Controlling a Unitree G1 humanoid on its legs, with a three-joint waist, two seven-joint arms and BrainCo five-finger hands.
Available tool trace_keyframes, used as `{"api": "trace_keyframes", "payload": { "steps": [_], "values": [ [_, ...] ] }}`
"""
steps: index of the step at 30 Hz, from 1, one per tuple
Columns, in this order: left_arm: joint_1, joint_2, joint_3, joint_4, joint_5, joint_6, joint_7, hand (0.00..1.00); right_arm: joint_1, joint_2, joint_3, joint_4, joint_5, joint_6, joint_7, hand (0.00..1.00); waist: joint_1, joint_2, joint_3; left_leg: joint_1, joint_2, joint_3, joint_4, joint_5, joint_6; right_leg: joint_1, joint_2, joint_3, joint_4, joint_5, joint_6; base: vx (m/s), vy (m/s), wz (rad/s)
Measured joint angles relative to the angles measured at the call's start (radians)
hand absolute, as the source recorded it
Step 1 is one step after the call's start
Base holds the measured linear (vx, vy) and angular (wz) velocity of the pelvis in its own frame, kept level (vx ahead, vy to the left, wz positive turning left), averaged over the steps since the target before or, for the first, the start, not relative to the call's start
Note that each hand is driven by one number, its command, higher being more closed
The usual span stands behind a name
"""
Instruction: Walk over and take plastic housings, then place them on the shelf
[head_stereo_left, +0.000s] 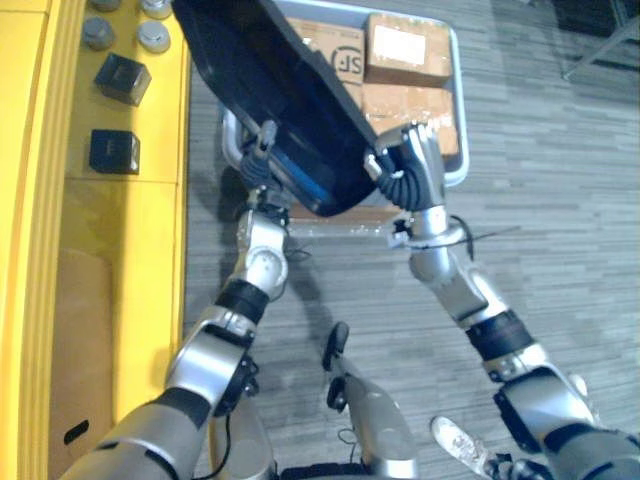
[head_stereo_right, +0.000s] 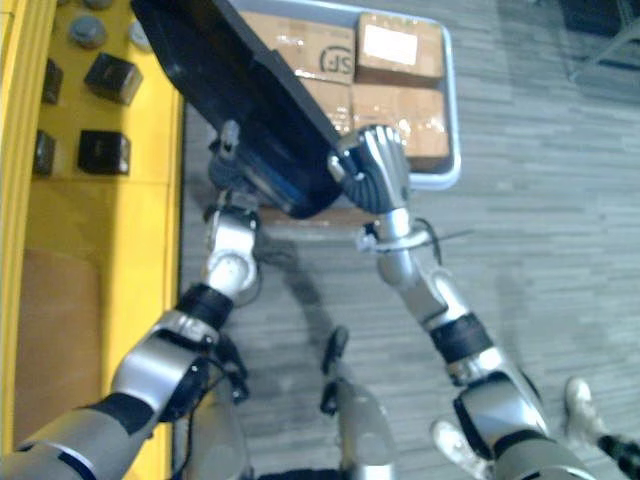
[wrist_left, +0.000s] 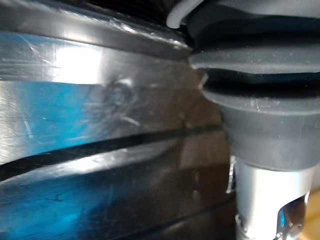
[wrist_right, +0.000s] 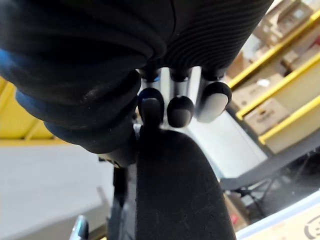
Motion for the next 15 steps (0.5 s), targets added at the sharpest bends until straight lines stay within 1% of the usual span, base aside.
{"api": "trace_keyframes", "payload": {
  "steps": [4, 6, 7, 10, 13, 15],
  "values": [
    [0.003, 0.0, 0.001, 0.0, 0.014, 0.001, 0.016, 1.0, 0.013, 0.005, 0.0, -0.015, 0.0, 0.0, 0.0, 1.0, 0.0, 0.0, 0.0, 0.003, 0.0, -0.002, 0.001, 0.0, 0.0, 0.007, 0.001, -0.002, -0.001, 0.0, 0.0, 0.02, 0.03, 0.02],
    [0.025, 0.0, 0.003, -0.005, 0.054, 0.002, 0.024, 1.0, 0.035, 0.009, 0.001, -0.033, -0.001, 0.0, 0.0, 1.0, 0.001, 0.0, 0.0, 0.02, 0.0, -0.002, 0.0, -0.003, -0.001, 0.028, 0.001, -0.004, -0.008, 0.0, 0.0, 0.04, 0.04, 0.02],
    [0.049, -0.001, 0.019, -0.028, 0.092, 0.006, 0.031, 1.0, 0.043, 0.012, 0.002, -0.034, -0.001, -0.004, -0.001, 1.0, 0.002, -0.006, -0.004, 0.028, 0.0, -0.001, 0.0, -0.007, -0.002, 0.034, 0.002, 0.0, -0.011, 0.0, 0.0, 0.03, 0.045, -0.03],
    [0.057, 0.0, 0.025, -0.033, 0.132, 0.011, 0.041, 1.0, 0.052, 0.016, 0.002, -0.039, -0.003, -0.021, -0.012, 1.0, 0.002, -0.012, -0.008, 0.028, -0.001, -0.001, 0.0, -0.009, -0.001, 0.033, 0.0, 0.0, -0.012, 0.0, 0.0, 0.03, 0.049, 0.0],
    [0.076, 0.002, 0.026, -0.036, 0.17, 0.03, 0.039, 1.0, 0.061, 0.019, 0.003, -0.043, -0.004, -0.028, -0.022, 1.0, 0.002, -0.012, -0.008, 0.03, -0.005, 0.0, -0.001, -0.009, -0.001, 0.034, -0.003, 0.0, -0.012, 0.0, 0.0, 0.02, 0.043, 0.0],
    [0.097, 0.006, 0.026, -0.036, 0.194, 0.062, 0.023, 1.0, 0.062, 0.019, 0.004, -0.043, -0.005, -0.036, -0.023, 1.0, 0.0, -0.012, -0.008, 0.036, -0.007, 0.002, -0.002, -0.009, -0.001, 0.039, -0.01, 0.001, -0.012, 0.0, 0.001, 0.03, 0.074, -0.01]
  ]
}}
